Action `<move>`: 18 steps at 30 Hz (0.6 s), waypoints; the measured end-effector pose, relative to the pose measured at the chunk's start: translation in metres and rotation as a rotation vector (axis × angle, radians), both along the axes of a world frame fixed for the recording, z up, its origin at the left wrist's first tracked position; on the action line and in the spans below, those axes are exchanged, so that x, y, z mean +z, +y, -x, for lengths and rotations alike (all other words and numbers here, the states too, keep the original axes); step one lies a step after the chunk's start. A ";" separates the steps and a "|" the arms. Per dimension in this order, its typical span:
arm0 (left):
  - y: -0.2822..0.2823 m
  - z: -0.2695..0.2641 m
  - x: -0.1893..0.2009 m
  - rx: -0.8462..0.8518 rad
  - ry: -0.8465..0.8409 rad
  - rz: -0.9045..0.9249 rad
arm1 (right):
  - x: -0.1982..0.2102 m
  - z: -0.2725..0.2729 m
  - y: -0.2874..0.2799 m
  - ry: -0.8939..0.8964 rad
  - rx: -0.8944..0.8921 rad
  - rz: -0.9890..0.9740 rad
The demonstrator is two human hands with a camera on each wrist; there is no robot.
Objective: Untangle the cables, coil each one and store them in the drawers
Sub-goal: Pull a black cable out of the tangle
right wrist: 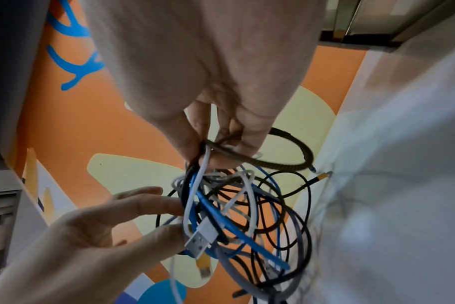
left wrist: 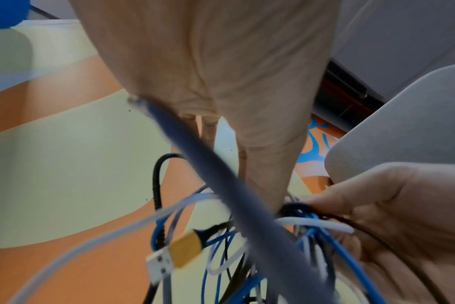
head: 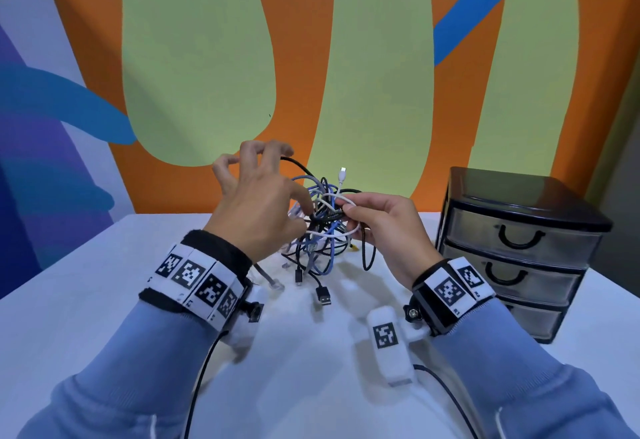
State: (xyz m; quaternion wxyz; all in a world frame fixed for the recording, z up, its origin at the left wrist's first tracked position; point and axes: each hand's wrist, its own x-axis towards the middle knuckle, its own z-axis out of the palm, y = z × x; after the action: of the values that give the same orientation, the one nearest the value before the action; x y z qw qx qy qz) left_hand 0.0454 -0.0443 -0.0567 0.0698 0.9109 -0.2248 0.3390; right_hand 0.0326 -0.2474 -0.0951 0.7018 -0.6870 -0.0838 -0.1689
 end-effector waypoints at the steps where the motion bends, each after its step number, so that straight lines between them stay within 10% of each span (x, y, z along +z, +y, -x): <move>1: 0.000 0.000 0.000 -0.016 -0.001 -0.014 | 0.000 0.000 0.000 0.003 0.001 -0.009; 9: -0.003 -0.006 -0.005 -0.198 -0.081 0.034 | 0.002 0.004 -0.001 -0.118 0.029 0.062; 18: -0.011 -0.005 0.000 -0.441 0.225 0.454 | -0.004 -0.003 0.000 -0.231 -0.112 0.393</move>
State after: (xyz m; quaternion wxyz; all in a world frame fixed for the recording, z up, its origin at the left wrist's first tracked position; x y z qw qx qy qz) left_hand 0.0500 -0.0551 -0.0565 0.3672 0.8332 -0.3259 0.2543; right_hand 0.0357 -0.2474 -0.0994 0.5298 -0.7902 -0.1565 -0.2652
